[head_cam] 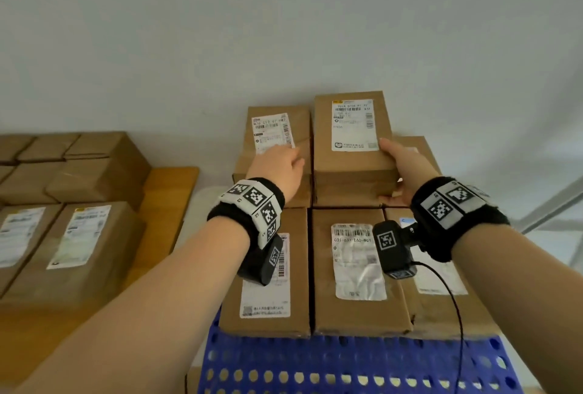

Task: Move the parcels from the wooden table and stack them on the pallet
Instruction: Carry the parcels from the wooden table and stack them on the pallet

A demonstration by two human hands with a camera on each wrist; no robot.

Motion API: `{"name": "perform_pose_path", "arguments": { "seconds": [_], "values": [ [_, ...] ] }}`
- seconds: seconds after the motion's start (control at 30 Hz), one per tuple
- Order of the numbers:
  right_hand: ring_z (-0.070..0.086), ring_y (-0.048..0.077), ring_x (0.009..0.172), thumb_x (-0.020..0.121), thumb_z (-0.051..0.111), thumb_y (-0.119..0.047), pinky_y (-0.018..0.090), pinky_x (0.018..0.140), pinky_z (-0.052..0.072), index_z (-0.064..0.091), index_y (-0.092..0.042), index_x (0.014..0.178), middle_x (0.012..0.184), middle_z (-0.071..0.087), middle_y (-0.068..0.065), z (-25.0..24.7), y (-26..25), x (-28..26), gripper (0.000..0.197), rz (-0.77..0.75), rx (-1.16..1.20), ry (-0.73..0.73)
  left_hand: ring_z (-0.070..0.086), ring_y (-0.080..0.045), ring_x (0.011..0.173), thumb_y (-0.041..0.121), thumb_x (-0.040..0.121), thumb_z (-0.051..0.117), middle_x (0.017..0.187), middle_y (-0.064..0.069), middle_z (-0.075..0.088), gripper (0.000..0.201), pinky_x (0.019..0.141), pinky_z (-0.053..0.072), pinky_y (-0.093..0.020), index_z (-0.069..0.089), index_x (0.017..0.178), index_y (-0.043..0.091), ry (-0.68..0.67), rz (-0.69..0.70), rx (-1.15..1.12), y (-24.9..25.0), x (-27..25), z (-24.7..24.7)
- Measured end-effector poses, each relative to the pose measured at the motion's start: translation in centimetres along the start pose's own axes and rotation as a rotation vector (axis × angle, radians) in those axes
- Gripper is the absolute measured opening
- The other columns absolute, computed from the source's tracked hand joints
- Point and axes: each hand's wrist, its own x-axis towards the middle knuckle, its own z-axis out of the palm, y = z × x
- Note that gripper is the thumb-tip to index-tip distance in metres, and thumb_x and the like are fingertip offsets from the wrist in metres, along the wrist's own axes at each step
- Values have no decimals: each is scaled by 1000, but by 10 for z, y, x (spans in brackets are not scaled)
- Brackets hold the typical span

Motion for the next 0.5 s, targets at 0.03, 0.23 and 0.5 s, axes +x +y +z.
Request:
{"name": "perform_pose_path", "arguments": {
  "seconds": [0.03,0.23,0.5],
  "values": [
    [49,28,108,86,59,-45,50,89,48,50,-28,97,107,52,1,1,0,4,23,5,-11,-7,50,-28,118,28,100,34,125,-11,56,37,100,40,-38,56,120,6,-5,-9,18,-1,2,3],
    [48,31,110,90,52,-45,50,86,51,48,-27,101,116,50,5,2,3,20,22,22,-103,-19,50,-26,117,31,99,32,127,-8,56,38,101,40,-42,55,120,9,6,-24,97,-4,6,12],
    [50,32,111,92,45,-53,50,80,56,47,-23,112,121,48,7,3,5,28,37,-49,-221,9,47,-26,121,31,100,32,131,-8,53,38,104,36,-40,54,124,11,3,-5,121,-5,5,12]
  ]
}}
